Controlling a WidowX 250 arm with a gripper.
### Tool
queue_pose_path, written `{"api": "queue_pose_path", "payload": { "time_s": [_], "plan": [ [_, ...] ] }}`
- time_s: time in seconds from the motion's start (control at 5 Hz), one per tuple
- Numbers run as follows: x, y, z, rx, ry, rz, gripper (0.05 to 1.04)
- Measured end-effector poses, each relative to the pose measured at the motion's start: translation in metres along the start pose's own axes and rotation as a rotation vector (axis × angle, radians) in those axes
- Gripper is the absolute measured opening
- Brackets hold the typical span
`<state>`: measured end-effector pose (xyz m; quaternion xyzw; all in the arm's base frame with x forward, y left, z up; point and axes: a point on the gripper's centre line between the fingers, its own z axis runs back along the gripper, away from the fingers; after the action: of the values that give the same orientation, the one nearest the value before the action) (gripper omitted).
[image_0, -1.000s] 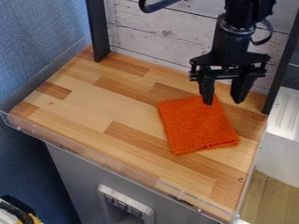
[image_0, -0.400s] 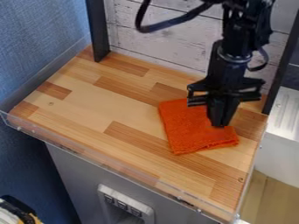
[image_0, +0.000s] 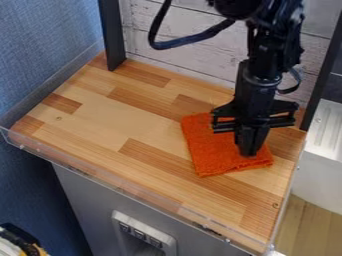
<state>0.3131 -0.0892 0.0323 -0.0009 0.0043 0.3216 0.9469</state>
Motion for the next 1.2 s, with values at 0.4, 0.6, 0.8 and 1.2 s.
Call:
{"api": "queue_pose_path", "payload": {
  "time_s": [0.4,0.6,0.8,1.2],
  "plan": [
    [0.002,0.005,-0.008,-0.004,0.005,-0.004,0.059],
    [0.007,0.008,-0.016,0.008,0.014,0.005,0.059],
    [0.011,0.004,-0.019,0.007,0.013,0.007,0.059],
    [0.024,0.010,-0.020,-0.027,0.002,-0.137,0.059]
  ]
}}
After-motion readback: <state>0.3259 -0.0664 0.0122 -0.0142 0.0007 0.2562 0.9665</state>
